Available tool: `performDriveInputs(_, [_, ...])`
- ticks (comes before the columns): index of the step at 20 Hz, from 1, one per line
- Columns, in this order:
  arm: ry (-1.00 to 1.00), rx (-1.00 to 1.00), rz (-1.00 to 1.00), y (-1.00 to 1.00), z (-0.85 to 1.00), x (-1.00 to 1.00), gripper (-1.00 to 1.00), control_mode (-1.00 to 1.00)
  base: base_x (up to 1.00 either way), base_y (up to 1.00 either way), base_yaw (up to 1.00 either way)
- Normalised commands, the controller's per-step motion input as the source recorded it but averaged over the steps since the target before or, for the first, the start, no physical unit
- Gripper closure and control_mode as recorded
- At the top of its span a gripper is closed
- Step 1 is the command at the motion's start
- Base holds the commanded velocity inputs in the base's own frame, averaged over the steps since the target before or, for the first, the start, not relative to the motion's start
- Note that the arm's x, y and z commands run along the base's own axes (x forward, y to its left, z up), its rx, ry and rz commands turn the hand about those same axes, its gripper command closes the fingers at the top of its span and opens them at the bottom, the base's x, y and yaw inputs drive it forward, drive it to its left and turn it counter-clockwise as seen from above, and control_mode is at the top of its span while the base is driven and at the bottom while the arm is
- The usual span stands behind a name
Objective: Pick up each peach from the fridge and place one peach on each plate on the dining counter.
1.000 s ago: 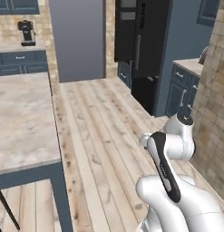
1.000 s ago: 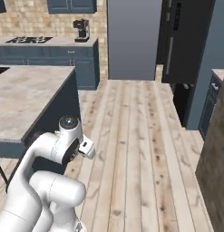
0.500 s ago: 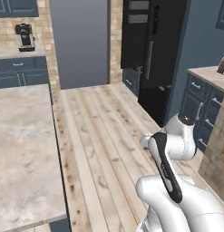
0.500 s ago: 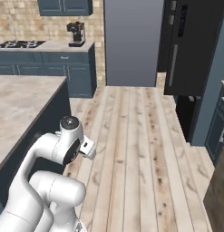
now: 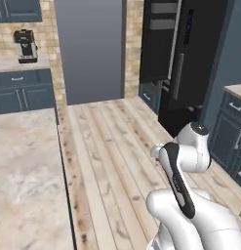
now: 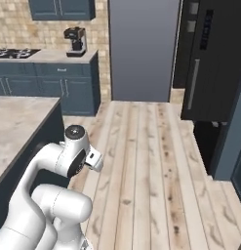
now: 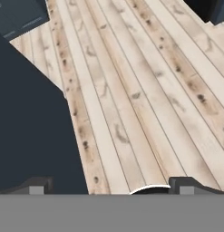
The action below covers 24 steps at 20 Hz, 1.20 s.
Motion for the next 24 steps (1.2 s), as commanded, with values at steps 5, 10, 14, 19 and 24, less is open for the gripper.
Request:
performDriveInputs(5, [0.00,0.00,0.00,0.00,0.00,0.00,-1.00,1.00,1.00,0.00,-0.05])
performDriveInputs(10, [0.00,0.00,0.00,0.00,0.00,0.00,-1.00,1.00,1.00,0.00,-0.14])
performDriveInputs(14, [0.00,0.00,0.00,0.00,0.00,0.00,-1.00,1.00,1.00,0.00,-0.16])
performDriveInputs(19, [0.00,0.00,0.00,0.00,0.00,0.00,-1.00,1.00,1.00,0.00,-0.21])
performDriveInputs(24, [0.00,0.00,0.00,0.00,0.00,0.00,-1.00,1.00,1.00,0.00,-0.27])
